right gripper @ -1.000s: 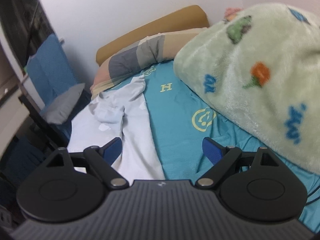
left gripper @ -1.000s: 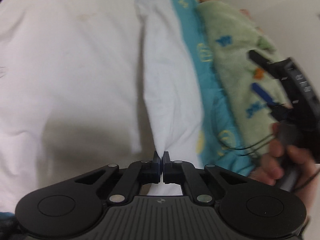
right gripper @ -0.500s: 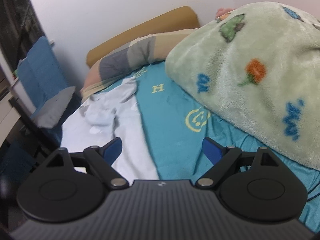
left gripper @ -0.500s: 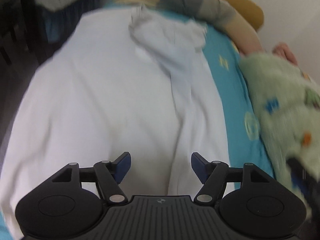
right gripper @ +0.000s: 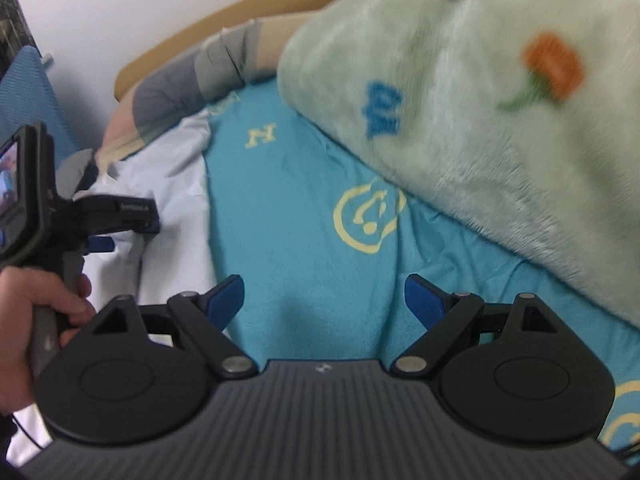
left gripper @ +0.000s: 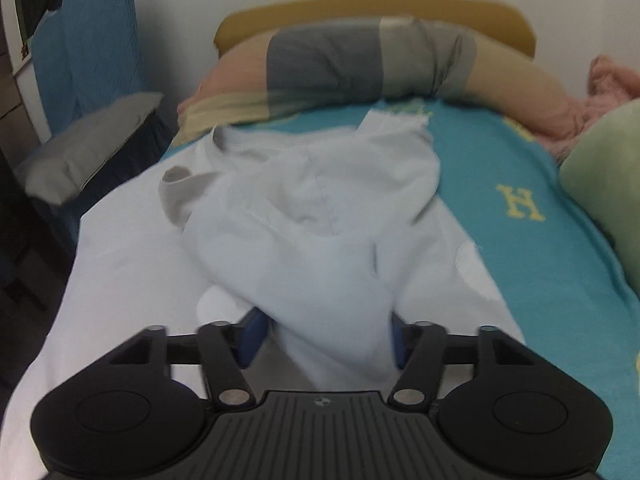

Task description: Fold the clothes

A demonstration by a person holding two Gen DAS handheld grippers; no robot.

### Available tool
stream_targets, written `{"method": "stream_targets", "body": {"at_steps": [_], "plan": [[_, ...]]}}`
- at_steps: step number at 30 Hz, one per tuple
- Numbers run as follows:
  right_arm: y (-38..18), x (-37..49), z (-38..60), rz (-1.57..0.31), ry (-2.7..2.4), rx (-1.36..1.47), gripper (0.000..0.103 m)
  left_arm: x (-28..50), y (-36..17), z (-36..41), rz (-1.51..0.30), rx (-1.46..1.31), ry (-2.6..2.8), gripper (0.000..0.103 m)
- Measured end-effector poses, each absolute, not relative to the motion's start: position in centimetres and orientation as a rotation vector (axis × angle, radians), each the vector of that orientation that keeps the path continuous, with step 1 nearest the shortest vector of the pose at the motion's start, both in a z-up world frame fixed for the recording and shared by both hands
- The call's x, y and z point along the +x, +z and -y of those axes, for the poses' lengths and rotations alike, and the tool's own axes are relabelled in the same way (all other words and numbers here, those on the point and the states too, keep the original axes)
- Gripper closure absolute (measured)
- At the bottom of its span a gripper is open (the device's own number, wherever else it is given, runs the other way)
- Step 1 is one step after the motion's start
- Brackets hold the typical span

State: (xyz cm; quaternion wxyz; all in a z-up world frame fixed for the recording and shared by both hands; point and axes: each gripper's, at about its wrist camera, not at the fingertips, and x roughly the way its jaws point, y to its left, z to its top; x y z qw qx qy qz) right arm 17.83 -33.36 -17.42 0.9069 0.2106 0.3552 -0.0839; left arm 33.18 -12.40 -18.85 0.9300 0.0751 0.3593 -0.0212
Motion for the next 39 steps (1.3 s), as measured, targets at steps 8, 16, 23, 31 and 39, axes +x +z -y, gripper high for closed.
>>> {"method": "stream_targets", "body": {"at_steps": [8,16,23,31,39], "plan": [[-18.3,18.4,33.2,-0.742,-0.161,0.434,0.014,31.5,-17.8,6.6,-0.776,0.008,0.063,0.097],[-17.2,17.7,32.8,-0.692,-0.138,0.403,0.014,30.0,-16.8,-0.3,-0.857,-0.17,0.203,0.086],[-16.0,17.3,31.7,-0.637,-0.067,0.365,0.014,24.9,-12.4,-2.6,-0.891,-0.202,0.199,0.028],[-14.2,15.5,30.2,-0.575,0.03,0.331,0.014,14.1,-5.2,-1.2,-0.784,-0.145,0.086,0.004],[-12.3,11.9,27.9,-0.565,0.115,0.248,0.015,6.9,-2.2,-0.7,-0.641,-0.079,-0.072,0.0]]}}
